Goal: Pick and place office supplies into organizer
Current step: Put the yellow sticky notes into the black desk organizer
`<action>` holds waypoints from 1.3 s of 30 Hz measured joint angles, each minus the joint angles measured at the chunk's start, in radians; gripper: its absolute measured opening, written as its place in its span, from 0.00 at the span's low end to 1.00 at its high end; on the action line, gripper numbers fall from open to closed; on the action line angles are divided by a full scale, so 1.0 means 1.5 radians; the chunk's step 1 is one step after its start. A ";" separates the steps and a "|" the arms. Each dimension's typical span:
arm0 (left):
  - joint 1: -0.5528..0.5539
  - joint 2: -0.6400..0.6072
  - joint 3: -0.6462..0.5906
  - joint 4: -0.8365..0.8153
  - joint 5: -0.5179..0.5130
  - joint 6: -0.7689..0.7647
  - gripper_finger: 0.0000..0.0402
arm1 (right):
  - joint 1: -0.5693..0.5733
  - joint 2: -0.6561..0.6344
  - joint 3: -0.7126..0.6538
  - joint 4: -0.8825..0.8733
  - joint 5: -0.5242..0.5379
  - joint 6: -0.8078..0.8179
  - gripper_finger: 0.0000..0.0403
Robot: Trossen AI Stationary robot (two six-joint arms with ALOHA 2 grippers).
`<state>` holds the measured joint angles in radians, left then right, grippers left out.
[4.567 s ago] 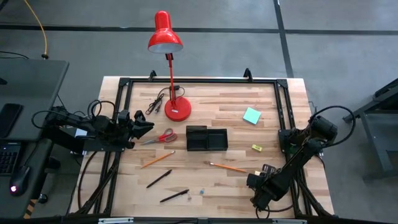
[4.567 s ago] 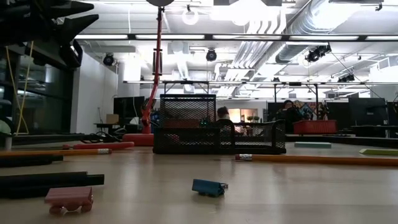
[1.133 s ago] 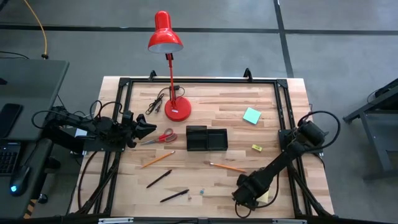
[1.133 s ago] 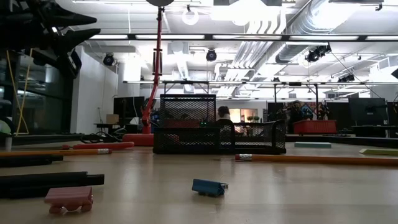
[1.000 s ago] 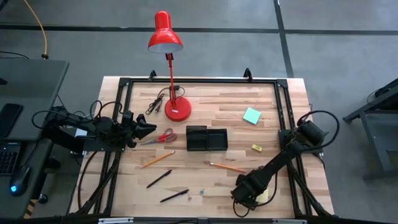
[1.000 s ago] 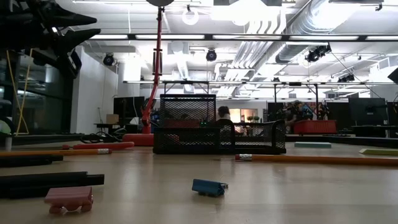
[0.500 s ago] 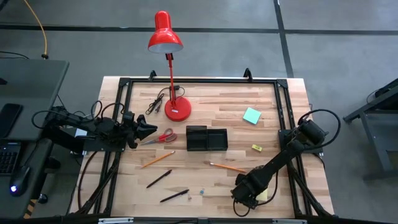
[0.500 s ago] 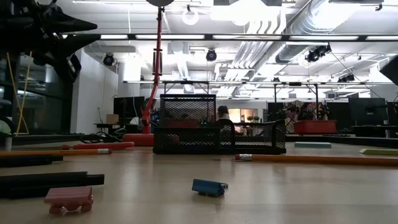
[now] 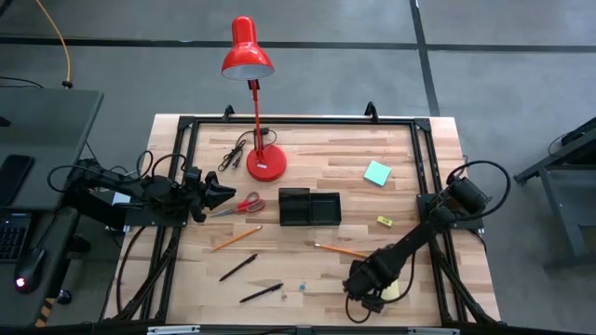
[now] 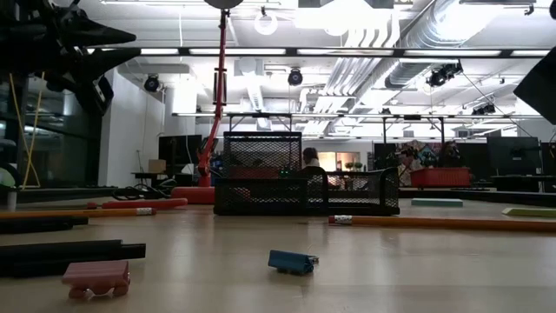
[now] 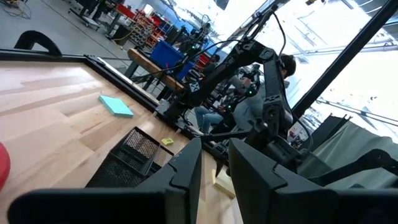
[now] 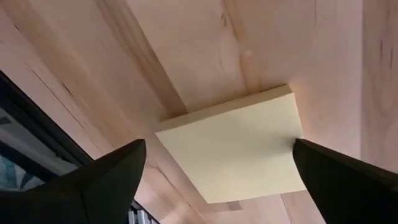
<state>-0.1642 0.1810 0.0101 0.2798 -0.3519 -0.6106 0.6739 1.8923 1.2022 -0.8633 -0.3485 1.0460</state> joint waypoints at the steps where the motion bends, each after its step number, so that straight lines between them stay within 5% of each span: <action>1: 0.000 0.000 0.000 0.000 0.000 0.000 0.18 | 0.000 0.000 0.000 0.000 -0.002 -0.001 0.99; 18: 0.000 0.000 0.000 0.000 -0.002 0.000 0.18 | -0.004 -0.001 0.000 -0.043 -0.027 -0.054 0.99; 39: 0.000 0.000 0.000 0.001 -0.018 -0.016 0.18 | 0.005 0.000 0.000 0.015 0.061 -0.052 0.99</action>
<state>-0.1640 0.1810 0.0101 0.2808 -0.3784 -0.6346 0.6820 1.8924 1.2018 -0.8414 -0.2565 0.9674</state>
